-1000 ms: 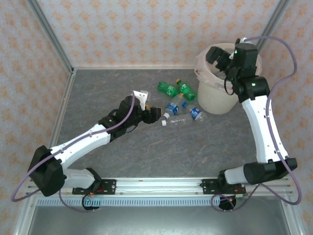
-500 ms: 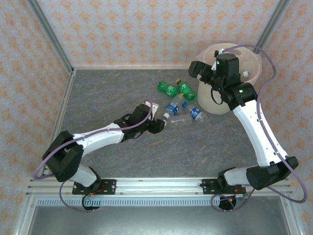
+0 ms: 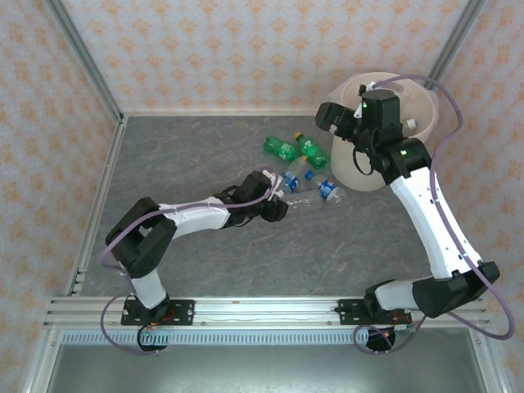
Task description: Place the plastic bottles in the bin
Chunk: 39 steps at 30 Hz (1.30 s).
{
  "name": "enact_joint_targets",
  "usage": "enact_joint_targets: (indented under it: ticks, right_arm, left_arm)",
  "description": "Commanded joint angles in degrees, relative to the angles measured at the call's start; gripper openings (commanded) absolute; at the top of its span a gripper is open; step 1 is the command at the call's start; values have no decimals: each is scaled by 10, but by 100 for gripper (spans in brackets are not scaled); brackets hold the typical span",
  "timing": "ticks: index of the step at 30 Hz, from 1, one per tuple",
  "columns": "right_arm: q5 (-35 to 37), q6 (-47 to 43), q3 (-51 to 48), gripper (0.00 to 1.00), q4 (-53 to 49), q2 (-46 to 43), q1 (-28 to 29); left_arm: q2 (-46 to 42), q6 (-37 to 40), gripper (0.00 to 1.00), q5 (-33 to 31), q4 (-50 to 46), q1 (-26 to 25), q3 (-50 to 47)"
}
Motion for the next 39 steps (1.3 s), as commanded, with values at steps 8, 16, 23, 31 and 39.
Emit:
enact_joint_targets:
  ticks: [8, 16, 23, 31, 39]
  right_arm:
    - [8, 10, 23, 100, -18, -13, 4]
    - [9, 8, 28, 100, -17, -5, 4]
    - [2, 11, 27, 100, -12, 3, 4]
    - [6, 10, 25, 100, -16, -2, 4]
    - [11, 8, 23, 100, -18, -8, 4]
  left_arm:
    - [54, 35, 63, 23, 9, -4, 40]
    - [32, 21, 62, 39, 17, -14, 2]
    - [46, 26, 62, 20, 10, -22, -1]
    - [80, 34, 59, 14, 4, -23, 36]
    - [91, 39, 47, 4, 3, -25, 39]
